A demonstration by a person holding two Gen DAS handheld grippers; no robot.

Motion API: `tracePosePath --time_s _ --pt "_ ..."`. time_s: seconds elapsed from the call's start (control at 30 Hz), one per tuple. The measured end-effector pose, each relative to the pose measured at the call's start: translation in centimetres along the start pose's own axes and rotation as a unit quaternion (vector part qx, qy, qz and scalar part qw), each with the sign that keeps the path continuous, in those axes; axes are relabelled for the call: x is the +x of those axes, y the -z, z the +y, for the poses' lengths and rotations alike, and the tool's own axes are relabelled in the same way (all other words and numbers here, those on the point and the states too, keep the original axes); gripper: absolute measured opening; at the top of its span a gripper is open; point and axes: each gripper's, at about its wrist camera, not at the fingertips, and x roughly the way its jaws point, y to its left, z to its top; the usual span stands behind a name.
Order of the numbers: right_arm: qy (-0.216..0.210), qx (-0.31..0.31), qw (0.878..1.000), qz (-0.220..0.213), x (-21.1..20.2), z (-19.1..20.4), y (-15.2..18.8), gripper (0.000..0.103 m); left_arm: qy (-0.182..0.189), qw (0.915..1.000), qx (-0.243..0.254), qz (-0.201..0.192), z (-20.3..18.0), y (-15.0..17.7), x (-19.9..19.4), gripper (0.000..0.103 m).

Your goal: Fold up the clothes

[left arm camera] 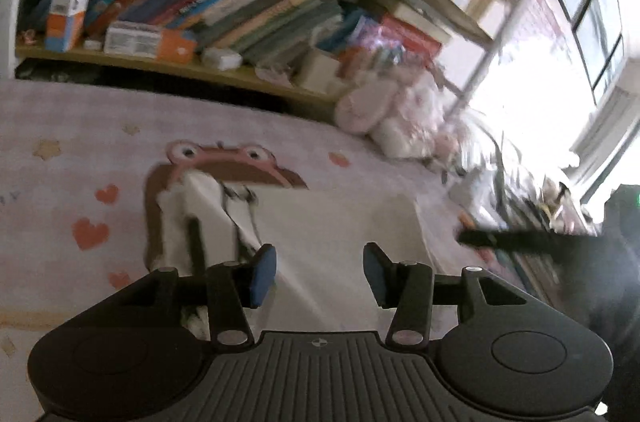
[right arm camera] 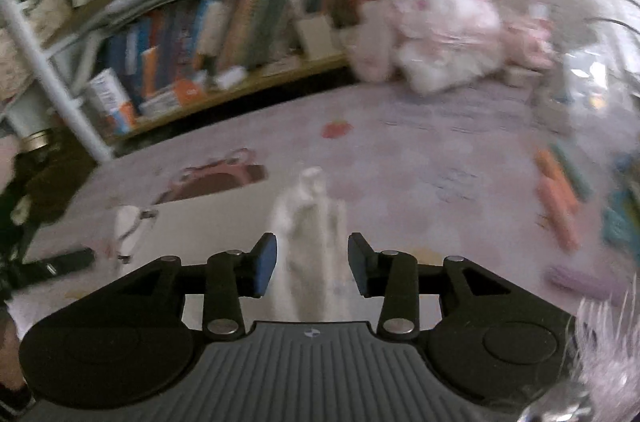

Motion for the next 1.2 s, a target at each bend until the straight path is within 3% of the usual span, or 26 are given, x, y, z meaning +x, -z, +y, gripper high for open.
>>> tracePosePath --time_s 0.2,0.27,0.3,0.4,0.47,0.57,0.83,0.93,1.03,1.1,1.2 --pt "0.010 -0.044 0.997 0.061 4.8 1.7 -0.6 0.036 -0.046 0.9987 -0.004 0.023 -0.7 2.0 0.9 0.048" --pt "-0.001 -0.041 0.995 0.088 6.2 1.4 -0.7 0.007 -0.064 0.9974 -0.016 0.028 -0.1 2.1 1.3 0.048" --pt "-0.028 -0.034 0.995 0.090 6.1 1.4 -0.7 0.003 -0.072 0.9967 -0.024 0.030 0.2 2.2 1.4 0.047" --pt "-0.099 -0.010 0.994 0.035 3.7 0.8 -1.2 0.003 -0.074 0.9953 -0.055 0.028 1.0 2.2 1.4 0.047" --pt "-0.075 0.010 0.996 0.037 4.0 -0.3 -1.1 0.003 -0.074 0.9948 -0.065 0.028 1.2 2.3 1.3 0.048" --pt "-0.042 0.058 0.993 0.095 7.8 -2.9 -0.1 0.003 -0.078 0.9945 -0.064 0.029 1.0 2.1 1.1 0.048" --pt "-0.055 0.064 0.993 0.080 8.0 -3.1 -0.2 0.003 -0.114 0.9905 -0.077 -0.003 3.1 -0.9 0.8 0.048" --pt "-0.051 0.063 0.994 0.078 8.2 -3.0 -0.3 0.003 -0.127 0.9860 -0.108 -0.006 4.8 -1.5 1.9 0.047" --pt "-0.045 0.052 0.995 0.078 8.3 -2.7 -0.3 0.003 -0.102 0.9857 -0.132 -0.021 5.1 -1.4 1.9 0.039" --pt "-0.041 0.042 0.995 0.078 8.4 -2.5 -0.3 0.003 -0.083 0.9852 -0.146 -0.033 5.2 -1.3 1.8 0.005" --pt "-0.034 0.030 0.996 0.077 8.4 -2.1 -0.3 0.003 -0.058 0.9837 -0.156 -0.069 4.8 -1.2 0.6 0.003"
